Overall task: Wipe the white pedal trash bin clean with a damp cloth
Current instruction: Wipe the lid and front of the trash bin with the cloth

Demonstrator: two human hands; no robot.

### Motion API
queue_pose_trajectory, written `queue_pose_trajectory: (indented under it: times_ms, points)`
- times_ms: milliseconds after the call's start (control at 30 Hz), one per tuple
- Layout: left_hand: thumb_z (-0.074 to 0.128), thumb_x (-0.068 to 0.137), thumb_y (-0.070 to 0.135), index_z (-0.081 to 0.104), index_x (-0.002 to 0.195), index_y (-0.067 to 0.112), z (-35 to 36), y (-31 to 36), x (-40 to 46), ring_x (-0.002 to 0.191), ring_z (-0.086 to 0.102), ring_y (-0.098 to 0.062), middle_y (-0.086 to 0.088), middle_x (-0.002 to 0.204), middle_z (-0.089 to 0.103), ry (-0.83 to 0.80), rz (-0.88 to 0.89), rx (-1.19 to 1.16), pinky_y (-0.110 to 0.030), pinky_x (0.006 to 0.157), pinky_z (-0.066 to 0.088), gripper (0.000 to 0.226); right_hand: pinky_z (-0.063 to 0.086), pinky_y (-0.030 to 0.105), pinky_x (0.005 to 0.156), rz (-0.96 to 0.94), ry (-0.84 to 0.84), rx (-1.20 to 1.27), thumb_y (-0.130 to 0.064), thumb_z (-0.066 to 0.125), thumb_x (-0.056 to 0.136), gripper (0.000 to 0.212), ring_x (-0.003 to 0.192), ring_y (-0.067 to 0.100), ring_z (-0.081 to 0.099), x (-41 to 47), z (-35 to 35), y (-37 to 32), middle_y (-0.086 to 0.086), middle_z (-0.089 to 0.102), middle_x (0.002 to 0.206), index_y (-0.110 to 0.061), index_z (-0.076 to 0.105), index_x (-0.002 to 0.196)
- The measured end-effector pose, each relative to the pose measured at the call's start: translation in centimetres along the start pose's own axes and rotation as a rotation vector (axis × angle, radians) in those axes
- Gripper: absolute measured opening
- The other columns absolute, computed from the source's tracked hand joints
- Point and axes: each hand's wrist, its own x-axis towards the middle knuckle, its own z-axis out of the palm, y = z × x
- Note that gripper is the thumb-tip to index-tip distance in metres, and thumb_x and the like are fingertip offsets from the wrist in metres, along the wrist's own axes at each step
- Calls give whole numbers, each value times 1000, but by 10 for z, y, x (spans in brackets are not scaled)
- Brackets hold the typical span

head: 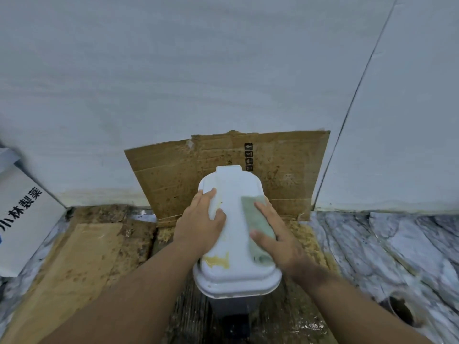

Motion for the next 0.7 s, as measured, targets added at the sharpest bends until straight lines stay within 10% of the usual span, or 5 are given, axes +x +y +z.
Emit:
queue_pose_trajectory:
  times_ms: [233,533,700]
  points:
    - [29,88,58,22,157,39,-1,0,-2,146,34,-27,4,170,12,-13,5,-23,-49,112,36,72,34,36,118,6,139,-244,-66,57,85,67,149,0,16,-69,25,-6,-35,4,160,-58,29,146]
    - [27,86,59,20,158,40,0,2,3,147,32,-26,4,170,10,-21,-5,4,-51,112,35,74,19,30,119,114,-1,-310,-56,61,91,76,151,18,18,90,-12,-24,-6,8,167,-39,25,155]
    - [30,91,57,20,157,40,3,0,5,151,25,-21,5,170,11,-10,14,16,-45,115,31,69,35,36,114,176,-10,-362,-59,61,88,73,134,24,43,162,-15,-34,0,40,152,-41,32,152]
